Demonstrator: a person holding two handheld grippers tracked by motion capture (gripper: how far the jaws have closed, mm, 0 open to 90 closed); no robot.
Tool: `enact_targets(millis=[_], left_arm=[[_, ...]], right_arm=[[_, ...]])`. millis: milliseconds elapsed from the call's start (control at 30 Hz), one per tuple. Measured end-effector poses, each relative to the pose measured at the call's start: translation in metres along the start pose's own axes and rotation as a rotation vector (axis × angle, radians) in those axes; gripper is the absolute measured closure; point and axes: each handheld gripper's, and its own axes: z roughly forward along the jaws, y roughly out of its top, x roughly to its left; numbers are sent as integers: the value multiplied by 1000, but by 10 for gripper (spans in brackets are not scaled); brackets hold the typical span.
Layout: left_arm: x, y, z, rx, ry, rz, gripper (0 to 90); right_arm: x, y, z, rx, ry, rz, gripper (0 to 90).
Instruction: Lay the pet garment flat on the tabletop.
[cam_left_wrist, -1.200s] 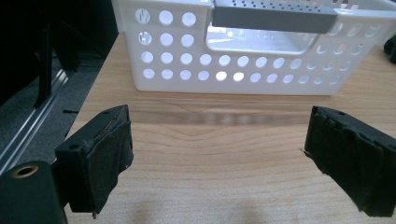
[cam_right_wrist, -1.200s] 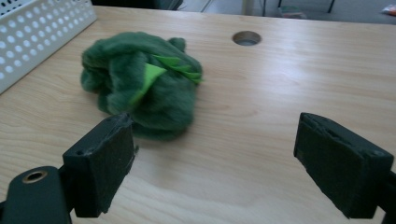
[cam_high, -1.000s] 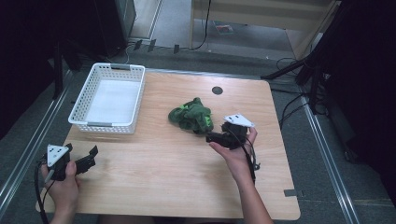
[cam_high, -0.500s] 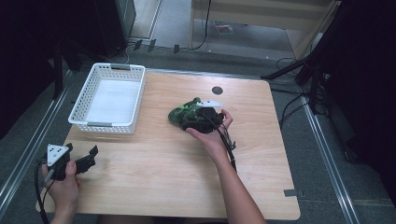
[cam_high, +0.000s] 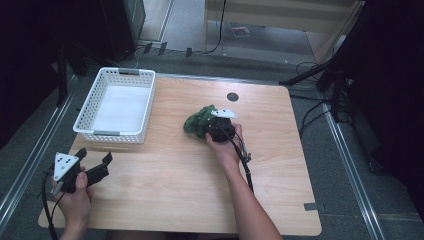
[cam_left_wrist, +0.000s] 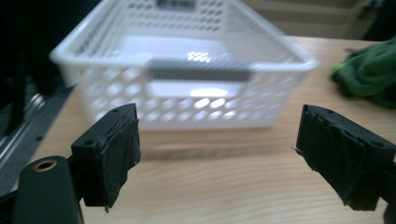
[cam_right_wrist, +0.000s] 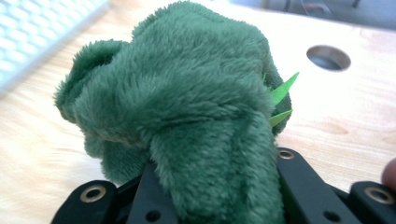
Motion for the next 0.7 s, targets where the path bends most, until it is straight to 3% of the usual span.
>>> enact_targets(millis=[67, 133, 233, 267, 300, 333, 400, 500, 567, 700], left_arm=[[-15, 11, 2, -17, -31, 17, 136], [-30, 23, 7, -32, -78, 20, 141], [-57, 33, 17, -16, -162, 18, 142], [-65, 33, 19, -10, -180, 28, 142], [-76, 34, 21, 0, -205, 49, 140], [-86, 33, 22, 11, -237, 71, 140], [-103, 30, 23, 38, -307, 121, 136], [-117, 27, 23, 72, -375, 173, 137], [-119, 26, 22, 74, -387, 183, 137], [-127, 22, 17, 86, -467, 205, 137]], right_arm=[[4, 3, -25, -43, 37, -13, 758], [5, 3, -31, -50, 48, -15, 758], [9, -1, -70, -91, 103, -17, 758], [9, -1, -70, -91, 103, -17, 758], [11, -6, -85, -100, 117, -21, 756], [11, -6, -85, -100, 117, -21, 756], [16, -16, -102, -96, 131, -44, 754], [20, -32, -120, -77, 157, -83, 754], [20, -34, -123, -72, 154, -95, 753], [24, -40, -132, -43, 203, -61, 746]])
